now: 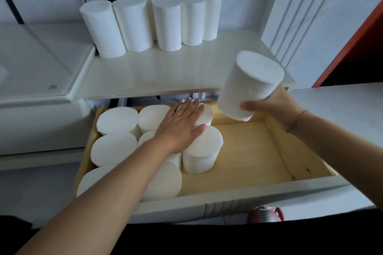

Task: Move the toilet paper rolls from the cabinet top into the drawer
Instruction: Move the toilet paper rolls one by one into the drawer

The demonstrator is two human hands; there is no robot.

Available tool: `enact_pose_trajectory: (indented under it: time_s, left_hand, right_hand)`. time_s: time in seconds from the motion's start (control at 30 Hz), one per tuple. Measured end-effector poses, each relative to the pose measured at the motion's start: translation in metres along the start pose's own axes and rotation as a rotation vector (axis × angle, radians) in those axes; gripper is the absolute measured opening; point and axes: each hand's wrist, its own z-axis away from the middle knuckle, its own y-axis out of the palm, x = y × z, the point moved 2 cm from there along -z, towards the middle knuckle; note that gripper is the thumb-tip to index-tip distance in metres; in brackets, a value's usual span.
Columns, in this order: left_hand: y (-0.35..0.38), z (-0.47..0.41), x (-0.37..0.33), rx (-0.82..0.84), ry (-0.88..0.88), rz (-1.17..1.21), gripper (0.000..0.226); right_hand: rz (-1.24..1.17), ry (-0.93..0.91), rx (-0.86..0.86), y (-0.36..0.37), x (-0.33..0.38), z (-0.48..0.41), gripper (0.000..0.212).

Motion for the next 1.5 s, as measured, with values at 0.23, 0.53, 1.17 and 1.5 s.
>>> enact_pose_trajectory:
  time_s: [0.23, 0.53, 1.17, 1.5]
  left_hand:
    - [0.002, 0.0, 0.003, 0.009, 0.001, 0.02, 0.065]
    - [0.0, 0.0, 0.002, -0.019, 0.007, 0.023, 0.061]
    - [0.002, -0.003, 0.003, -0.006, -0.003, 0.015, 0.063]
    - [-0.002, 0.0, 0.001, 0.017, -0.001, 0.007, 0.062]
  right_hand:
    - [0.106, 0.127, 0.143, 0.005, -0.054, 0.016, 0.087]
    - [0.214, 0.22, 0.23, 0.017, -0.103, 0.015, 0.104]
    - [-0.055, 0.576, 0.272, -0.007, -0.08, -0.003, 0.073]
    - [0.006, 0.577, 0.397, 0.0, -0.074, 0.011, 0.052]
